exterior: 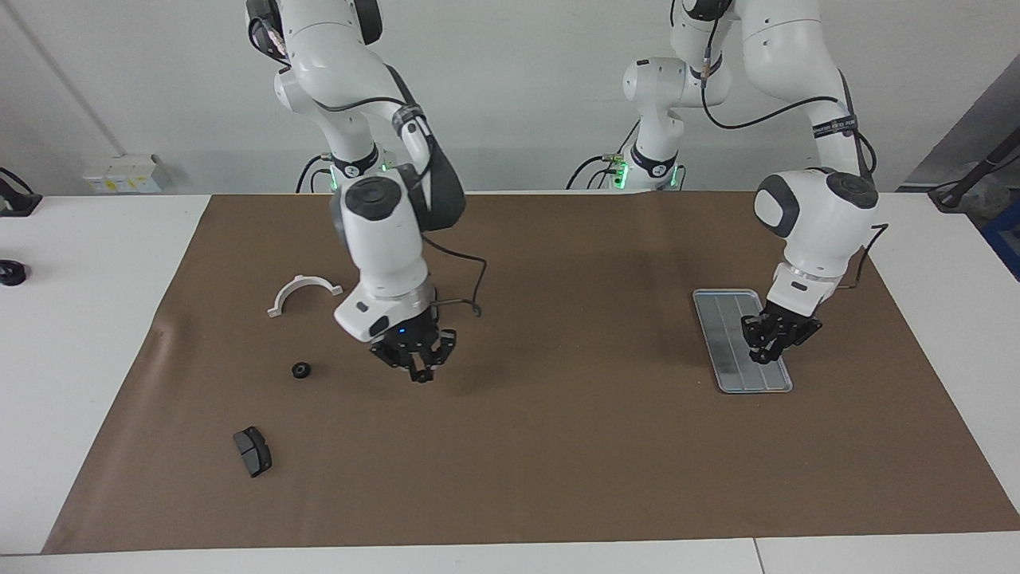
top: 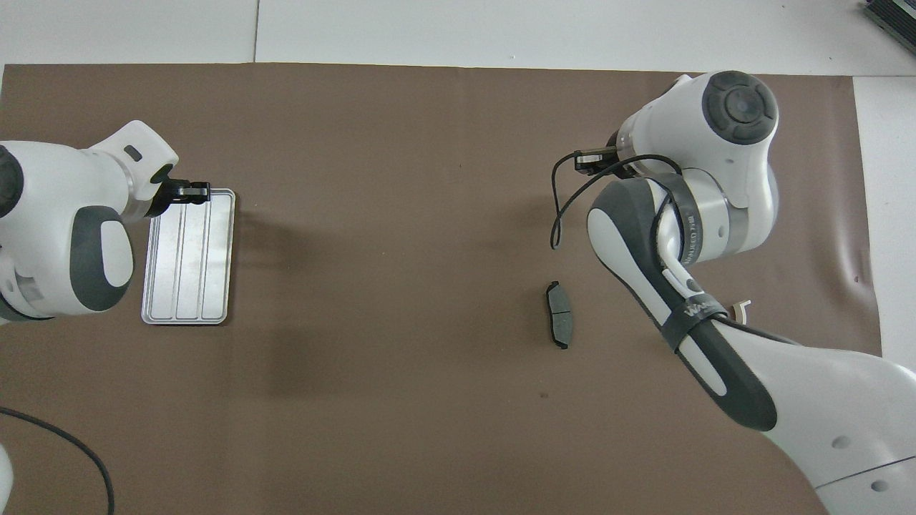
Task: Place bearing gear from tray to pile
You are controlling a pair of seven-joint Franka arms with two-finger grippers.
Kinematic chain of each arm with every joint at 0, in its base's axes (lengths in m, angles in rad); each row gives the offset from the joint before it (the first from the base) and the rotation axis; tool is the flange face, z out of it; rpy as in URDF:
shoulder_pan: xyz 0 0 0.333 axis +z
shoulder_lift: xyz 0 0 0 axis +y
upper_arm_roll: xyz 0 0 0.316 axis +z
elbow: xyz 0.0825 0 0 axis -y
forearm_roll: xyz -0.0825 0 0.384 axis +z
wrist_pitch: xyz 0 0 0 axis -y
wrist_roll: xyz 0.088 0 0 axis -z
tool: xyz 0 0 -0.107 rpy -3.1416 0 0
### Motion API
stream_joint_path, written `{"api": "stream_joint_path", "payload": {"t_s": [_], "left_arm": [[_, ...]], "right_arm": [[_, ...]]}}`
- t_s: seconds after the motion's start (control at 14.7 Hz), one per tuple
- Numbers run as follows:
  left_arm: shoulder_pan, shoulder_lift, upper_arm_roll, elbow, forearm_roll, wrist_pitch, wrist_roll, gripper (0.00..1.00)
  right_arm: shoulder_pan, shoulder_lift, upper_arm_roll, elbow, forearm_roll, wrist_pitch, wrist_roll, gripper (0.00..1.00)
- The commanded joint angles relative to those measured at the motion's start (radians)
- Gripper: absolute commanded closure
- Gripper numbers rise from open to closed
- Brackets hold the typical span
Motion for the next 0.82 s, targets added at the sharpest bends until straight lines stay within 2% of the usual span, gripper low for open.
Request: {"api": "stream_joint_path", "payload": {"t_s": [0.0,0.27,0.55,0.61,0.68,0.75], "left_arm": [[-0.129,0.013,0.012,0.006,-0.001,0.015,-0.099,1.0],[-0.298,0.049,0.013,0.021,-0.001,0.073,-0.305,1.0],[-0.427,0.171,0.013,0.16,0.001,0.072,-0.457,1.0],[-0.448,0.197,0.013,0.186,-0.001,0.072,-0.489,1.0],[-0.476,0.22,0.013,0.211,0.001,0.075,-0.532,1.0],[-0.493,0.234,0.013,0.225,0.002,0.078,-0.567,1.0]], "right_arm": [[-0.04,0.013,0.017,-0.1,0.023,0.122,-0.066,1.0],[-0.111,0.079,0.017,-0.097,0.023,0.246,-0.13,1.0],[-0.123,0.105,0.017,-0.1,0.023,0.268,-0.132,0.74],[-0.12,0.105,0.016,-0.097,0.021,0.262,-0.122,0.18],[-0.105,0.097,0.014,-0.094,0.02,0.256,-0.121,0.0],[-0.1,0.087,0.014,-0.092,0.018,0.247,-0.092,0.0]]}}
